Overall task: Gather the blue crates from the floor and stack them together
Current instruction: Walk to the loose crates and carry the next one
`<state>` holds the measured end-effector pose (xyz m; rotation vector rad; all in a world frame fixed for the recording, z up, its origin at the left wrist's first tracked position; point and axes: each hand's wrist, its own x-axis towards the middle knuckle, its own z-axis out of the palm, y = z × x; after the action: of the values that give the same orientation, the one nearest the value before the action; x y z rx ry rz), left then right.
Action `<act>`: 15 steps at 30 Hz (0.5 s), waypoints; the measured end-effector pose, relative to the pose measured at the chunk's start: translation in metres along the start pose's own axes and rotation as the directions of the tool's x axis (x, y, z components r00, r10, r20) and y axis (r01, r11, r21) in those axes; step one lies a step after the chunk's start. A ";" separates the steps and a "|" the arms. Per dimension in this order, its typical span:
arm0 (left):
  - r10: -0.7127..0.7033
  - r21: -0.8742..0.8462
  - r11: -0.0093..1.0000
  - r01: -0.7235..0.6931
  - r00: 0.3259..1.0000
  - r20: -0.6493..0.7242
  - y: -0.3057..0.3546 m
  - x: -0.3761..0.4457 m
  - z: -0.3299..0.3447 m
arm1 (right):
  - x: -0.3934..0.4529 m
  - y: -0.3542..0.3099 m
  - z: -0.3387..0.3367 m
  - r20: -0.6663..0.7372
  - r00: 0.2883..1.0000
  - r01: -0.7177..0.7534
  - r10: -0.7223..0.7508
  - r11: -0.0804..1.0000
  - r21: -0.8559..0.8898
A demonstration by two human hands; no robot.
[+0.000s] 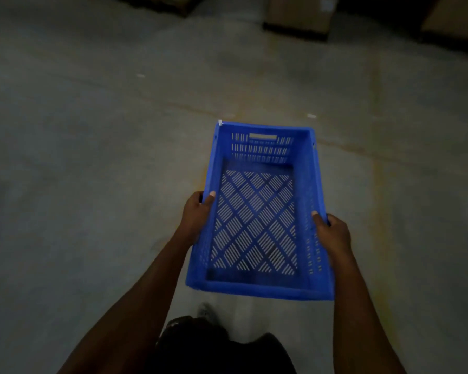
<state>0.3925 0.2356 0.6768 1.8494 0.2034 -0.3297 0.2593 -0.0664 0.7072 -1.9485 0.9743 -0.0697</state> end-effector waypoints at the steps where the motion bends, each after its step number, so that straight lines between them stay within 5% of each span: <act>1: -0.006 -0.026 1.000 0.005 0.999 -0.036 -0.006 0.008 -0.028 | 0.001 -0.020 0.024 0.036 0.999 0.030 -0.029 1.000 -0.007; 7: -0.072 -0.099 0.994 0.044 0.949 -0.306 -0.030 0.026 -0.184 | -0.004 -0.133 0.165 0.266 0.941 0.230 -0.209 0.972 -0.048; 15: -0.243 -0.288 0.954 0.084 0.779 -0.578 -0.071 0.034 -0.350 | -0.027 -0.273 0.350 0.557 0.736 0.503 -0.384 0.862 -0.070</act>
<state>0.4454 0.5894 0.6974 1.6347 0.8246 0.1893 0.5495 0.2710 0.7229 -2.1978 0.1333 0.3029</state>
